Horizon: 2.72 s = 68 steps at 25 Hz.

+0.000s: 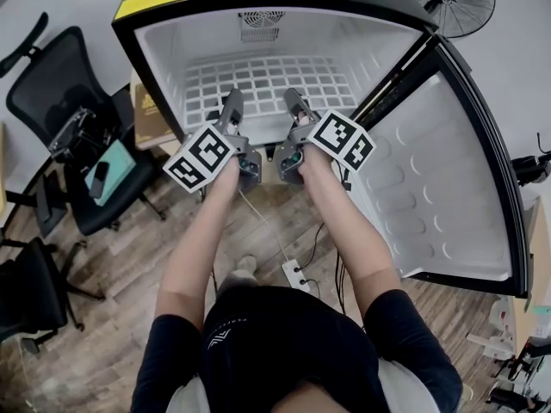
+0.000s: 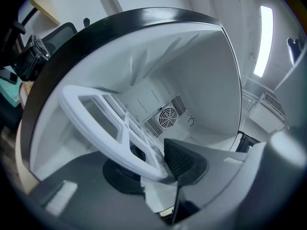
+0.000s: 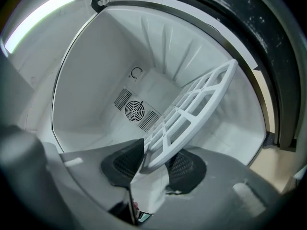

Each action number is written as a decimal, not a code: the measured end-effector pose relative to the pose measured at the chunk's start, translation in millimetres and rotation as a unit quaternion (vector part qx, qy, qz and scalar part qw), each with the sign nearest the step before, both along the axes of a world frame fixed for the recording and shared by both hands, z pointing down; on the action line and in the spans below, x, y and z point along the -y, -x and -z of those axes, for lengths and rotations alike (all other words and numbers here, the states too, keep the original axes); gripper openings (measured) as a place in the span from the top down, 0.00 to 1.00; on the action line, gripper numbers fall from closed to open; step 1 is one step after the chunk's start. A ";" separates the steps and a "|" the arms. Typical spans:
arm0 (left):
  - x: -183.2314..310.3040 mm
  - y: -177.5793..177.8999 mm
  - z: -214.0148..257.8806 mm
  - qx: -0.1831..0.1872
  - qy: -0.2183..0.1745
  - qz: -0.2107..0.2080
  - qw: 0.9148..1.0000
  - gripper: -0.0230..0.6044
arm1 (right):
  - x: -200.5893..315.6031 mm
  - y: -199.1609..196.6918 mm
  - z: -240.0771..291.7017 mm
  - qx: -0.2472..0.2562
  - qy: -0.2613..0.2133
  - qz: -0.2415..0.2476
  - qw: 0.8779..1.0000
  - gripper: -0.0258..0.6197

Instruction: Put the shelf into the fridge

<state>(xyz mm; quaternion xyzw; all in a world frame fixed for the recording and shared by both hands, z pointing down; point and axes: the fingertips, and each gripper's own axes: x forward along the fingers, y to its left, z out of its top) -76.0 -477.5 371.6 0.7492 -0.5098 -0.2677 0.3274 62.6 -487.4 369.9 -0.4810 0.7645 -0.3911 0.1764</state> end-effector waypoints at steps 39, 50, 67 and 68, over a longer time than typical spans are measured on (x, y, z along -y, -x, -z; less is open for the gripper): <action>32.5 7.5 0.4 -0.013 -0.005 0.018 1.000 0.75 | 28.5 4.5 0.3 0.017 0.002 0.002 1.000 0.76; -1.1 8.2 -2.5 -0.027 -0.001 0.007 1.000 0.73 | -5.4 -3.4 0.1 0.013 0.009 -0.018 1.000 0.76; -64.7 18.1 -3.6 0.047 -0.004 0.006 0.999 0.97 | -73.9 -37.2 11.6 -0.026 -0.025 -0.045 0.998 0.91; -67.9 18.4 -1.1 0.055 -0.009 0.006 0.998 0.97 | -77.4 -39.3 11.8 -0.034 -0.028 -0.048 0.998 0.93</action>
